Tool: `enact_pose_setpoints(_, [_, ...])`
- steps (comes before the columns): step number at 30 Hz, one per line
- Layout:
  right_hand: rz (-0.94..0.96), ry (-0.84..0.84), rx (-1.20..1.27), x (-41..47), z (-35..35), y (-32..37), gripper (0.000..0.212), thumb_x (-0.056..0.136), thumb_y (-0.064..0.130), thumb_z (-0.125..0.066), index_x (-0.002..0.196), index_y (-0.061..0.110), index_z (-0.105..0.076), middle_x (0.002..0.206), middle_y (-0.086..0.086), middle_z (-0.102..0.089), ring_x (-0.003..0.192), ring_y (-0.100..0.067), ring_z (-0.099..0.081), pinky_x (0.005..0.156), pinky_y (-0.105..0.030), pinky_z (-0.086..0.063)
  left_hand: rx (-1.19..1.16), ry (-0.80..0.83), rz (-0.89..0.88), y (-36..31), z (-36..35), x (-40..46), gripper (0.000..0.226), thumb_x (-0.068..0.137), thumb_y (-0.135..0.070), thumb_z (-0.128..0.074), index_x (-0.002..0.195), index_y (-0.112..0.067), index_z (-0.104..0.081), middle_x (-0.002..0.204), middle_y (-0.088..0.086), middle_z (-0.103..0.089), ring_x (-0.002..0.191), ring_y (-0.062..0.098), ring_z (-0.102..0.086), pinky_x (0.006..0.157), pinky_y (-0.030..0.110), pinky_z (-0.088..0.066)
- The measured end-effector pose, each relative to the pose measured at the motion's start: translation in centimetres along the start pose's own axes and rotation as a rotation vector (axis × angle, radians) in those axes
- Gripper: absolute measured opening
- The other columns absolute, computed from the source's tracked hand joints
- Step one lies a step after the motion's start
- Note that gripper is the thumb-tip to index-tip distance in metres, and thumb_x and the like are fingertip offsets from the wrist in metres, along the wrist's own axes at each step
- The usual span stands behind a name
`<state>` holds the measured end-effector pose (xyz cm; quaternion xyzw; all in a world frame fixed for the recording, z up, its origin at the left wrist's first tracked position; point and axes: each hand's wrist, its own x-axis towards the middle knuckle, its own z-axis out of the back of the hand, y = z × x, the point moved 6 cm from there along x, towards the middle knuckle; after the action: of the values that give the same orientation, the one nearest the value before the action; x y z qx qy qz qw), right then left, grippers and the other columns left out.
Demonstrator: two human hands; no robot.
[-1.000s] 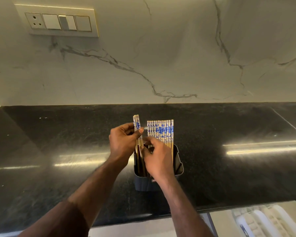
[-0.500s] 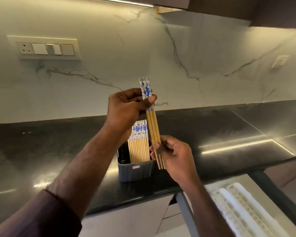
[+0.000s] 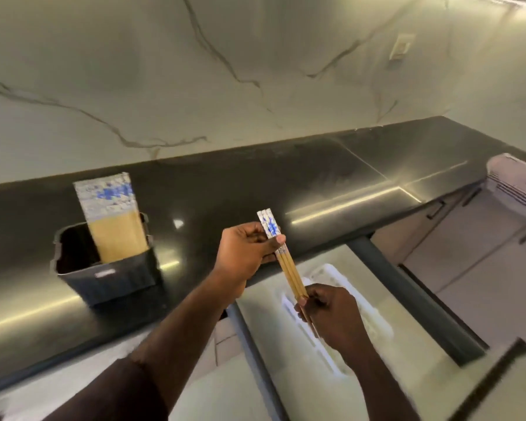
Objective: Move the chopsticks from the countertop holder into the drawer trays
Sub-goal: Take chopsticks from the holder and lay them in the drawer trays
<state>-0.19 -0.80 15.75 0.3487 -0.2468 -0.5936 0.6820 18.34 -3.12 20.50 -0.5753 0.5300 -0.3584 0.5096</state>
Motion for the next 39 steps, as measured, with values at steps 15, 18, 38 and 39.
enact_pose_setpoints(15, [-0.233, 0.143, -0.320, 6.5, -1.8, -24.1, 0.021, 0.090, 0.028, -0.060, 0.095, 0.010, -0.069, 0.091, -0.003, -0.073, 0.081, -0.019, -0.067, 0.066, -0.022, -0.043, 0.565, -0.187, 0.235, 24.8, -11.3, 8.0, 0.080, 0.084, -0.004, -0.071, 0.143, -0.035, -0.026, 0.110, -0.005, -0.061, 0.088, 0.016, -0.065, 0.065, 0.023, -0.056])
enact_pose_setpoints(18, [-0.242, 0.142, -0.351, 6.4, -2.9, -25.1, 0.023, 0.092, 0.032, -0.058, 0.102, 0.014, -0.069, 0.097, 0.001, -0.073, 0.087, -0.015, -0.068, 0.077, -0.023, -0.050, 0.787, -0.144, 0.170, 26.9, -11.8, 7.9, 0.059, 0.093, -0.016, -0.061, 0.133, -0.040, -0.024, 0.115, -0.003, -0.063, 0.077, 0.010, -0.063, 0.053, 0.010, -0.047])
enact_pose_setpoints(38, [-0.106, 0.129, -0.516, 5.7, -5.1, -25.7, 0.017, 0.076, 0.017, -0.080, 0.081, 0.003, -0.072, 0.073, -0.008, -0.072, 0.065, -0.018, -0.070, 0.060, -0.027, -0.058, 1.850, 0.354, 0.078, 32.0, -14.1, 6.4, 0.053, 0.100, -0.034, -0.044, 0.148, -0.015, -0.031, 0.158, 0.007, -0.028, 0.147, 0.032, -0.018, 0.119, 0.054, -0.003])
enact_pose_setpoints(39, [-0.078, 0.118, -0.522, 5.7, -5.0, -25.4, 0.022, 0.060, 0.011, -0.090, 0.068, 0.003, -0.071, 0.059, -0.008, -0.069, 0.051, -0.019, -0.067, 0.048, -0.027, -0.056, 1.866, 0.385, 0.082, 32.1, -14.2, 6.3, 0.054, 0.101, -0.033, -0.044, 0.149, -0.014, -0.030, 0.158, 0.009, -0.026, 0.147, 0.033, -0.015, 0.119, 0.055, -0.001])
